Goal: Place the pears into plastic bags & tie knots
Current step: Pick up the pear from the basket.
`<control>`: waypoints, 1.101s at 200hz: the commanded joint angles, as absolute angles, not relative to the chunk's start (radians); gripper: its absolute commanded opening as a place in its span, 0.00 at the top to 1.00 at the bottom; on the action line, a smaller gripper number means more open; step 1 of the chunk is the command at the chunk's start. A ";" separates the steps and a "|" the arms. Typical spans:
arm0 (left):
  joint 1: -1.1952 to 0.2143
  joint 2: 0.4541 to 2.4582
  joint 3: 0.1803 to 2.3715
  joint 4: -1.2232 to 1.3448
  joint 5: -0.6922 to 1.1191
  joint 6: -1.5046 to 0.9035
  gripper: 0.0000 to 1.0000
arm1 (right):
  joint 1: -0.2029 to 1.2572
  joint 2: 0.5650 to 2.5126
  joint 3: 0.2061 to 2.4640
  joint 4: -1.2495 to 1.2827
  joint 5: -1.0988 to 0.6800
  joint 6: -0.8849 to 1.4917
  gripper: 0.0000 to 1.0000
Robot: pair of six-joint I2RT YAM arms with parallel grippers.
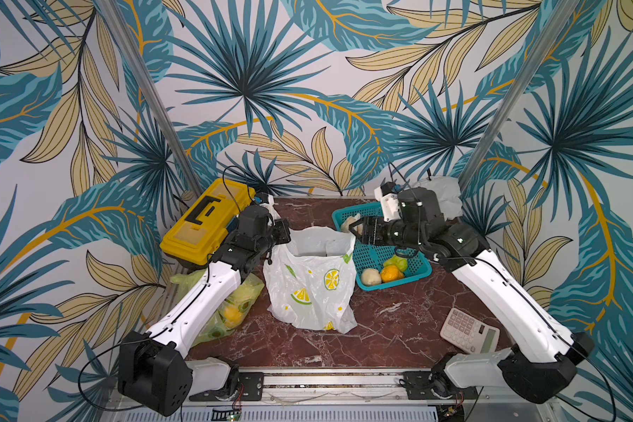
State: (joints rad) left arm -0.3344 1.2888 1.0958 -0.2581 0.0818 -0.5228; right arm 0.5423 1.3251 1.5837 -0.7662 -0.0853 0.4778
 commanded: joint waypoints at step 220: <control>-0.343 1.175 1.075 -0.245 0.121 -0.538 0.98 | 0.402 1.537 1.367 -0.841 0.026 0.456 0.73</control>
State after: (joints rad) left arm -0.3397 1.1790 1.0515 -0.2588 0.1162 -0.5472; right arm 0.4038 1.6402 1.3300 -0.7910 0.0078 0.4625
